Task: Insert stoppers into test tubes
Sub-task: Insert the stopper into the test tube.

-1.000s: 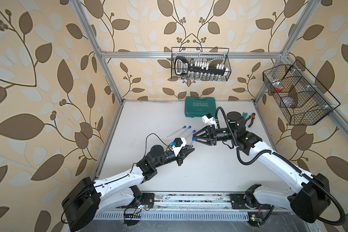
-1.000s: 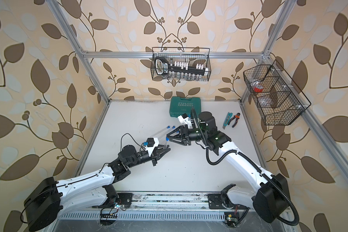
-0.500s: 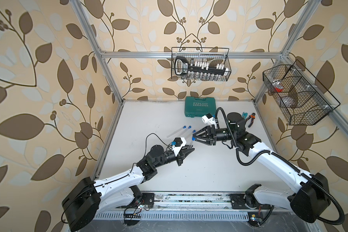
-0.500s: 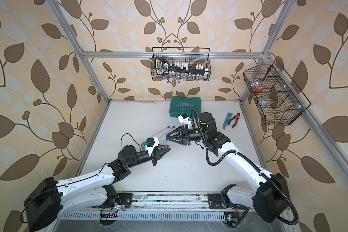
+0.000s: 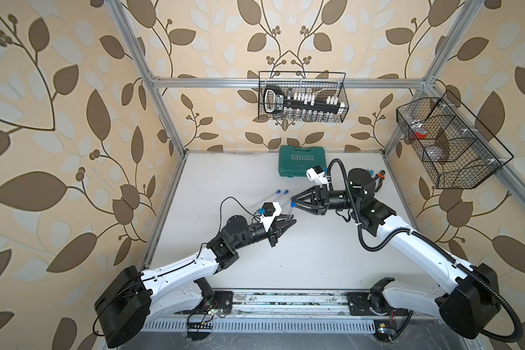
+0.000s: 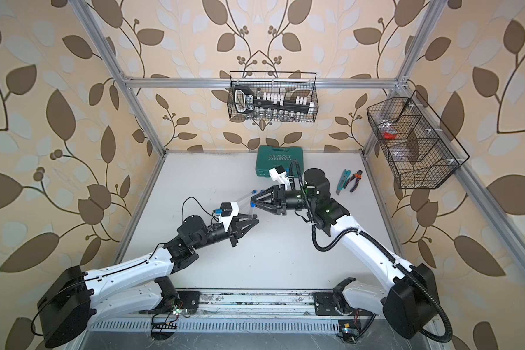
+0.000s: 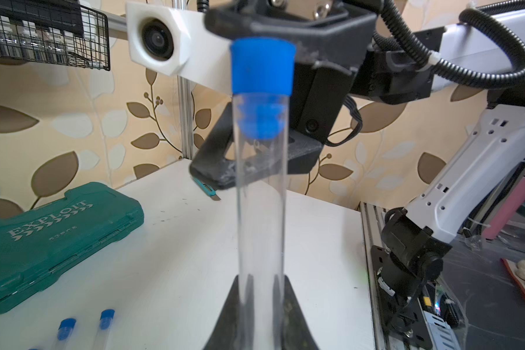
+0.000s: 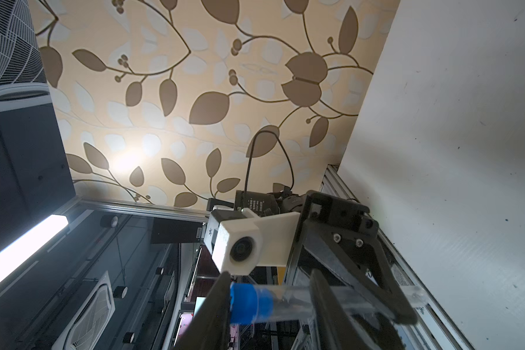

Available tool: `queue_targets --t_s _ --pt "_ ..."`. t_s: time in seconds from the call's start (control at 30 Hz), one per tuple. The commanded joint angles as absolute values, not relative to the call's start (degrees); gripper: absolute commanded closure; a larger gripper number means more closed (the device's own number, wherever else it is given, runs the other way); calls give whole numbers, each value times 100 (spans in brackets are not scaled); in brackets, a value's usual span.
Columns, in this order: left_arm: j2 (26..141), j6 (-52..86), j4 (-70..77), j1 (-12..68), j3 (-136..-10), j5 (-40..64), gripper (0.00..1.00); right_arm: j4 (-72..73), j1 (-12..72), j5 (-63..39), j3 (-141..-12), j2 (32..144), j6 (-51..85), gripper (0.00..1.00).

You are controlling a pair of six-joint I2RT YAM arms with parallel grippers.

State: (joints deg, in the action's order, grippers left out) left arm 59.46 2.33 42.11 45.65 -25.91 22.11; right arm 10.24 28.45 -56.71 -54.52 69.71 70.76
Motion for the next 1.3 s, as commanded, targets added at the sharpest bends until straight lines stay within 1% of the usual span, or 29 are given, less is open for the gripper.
queue_targets --t_s 0.0,0.33,0.57,0.87,0.9,1.0,1.07,1.17,1.23,1.27 --pt "5730 326 6158 4518 -3456 2372 100 272 2900 -5520 -5064 7172 7020 61" --pt "5695 272 6643 4520 -3553 2128 100 490 2906 -5477 -4837 7136 7181 63" --pt "5748 345 6784 4518 -3770 2332 100 581 2901 -5484 -4773 7189 7225 63" --pt "5705 166 6473 4518 -3795 2359 100 402 2908 -5464 -4844 7202 7082 63" --pt "5681 94 6296 4518 -3774 2347 100 453 2896 -5497 -4902 7214 7071 60" --pt "5599 -267 5153 4518 -3672 2269 100 591 2815 -5615 -5384 7216 6907 49" --pt "5614 -440 4295 4518 -3533 2246 100 724 2692 -5722 -5784 7190 6766 39" --pt "5741 -399 3761 4518 -3147 2221 100 1339 2496 -5912 -6279 7112 6754 26" --pt "5868 -413 3113 4518 -3122 2180 100 1441 2367 -6019 -6601 7085 6571 20" --pt "5941 -412 2660 4518 -3182 2118 100 1292 2301 -6044 -6745 7055 6342 19"
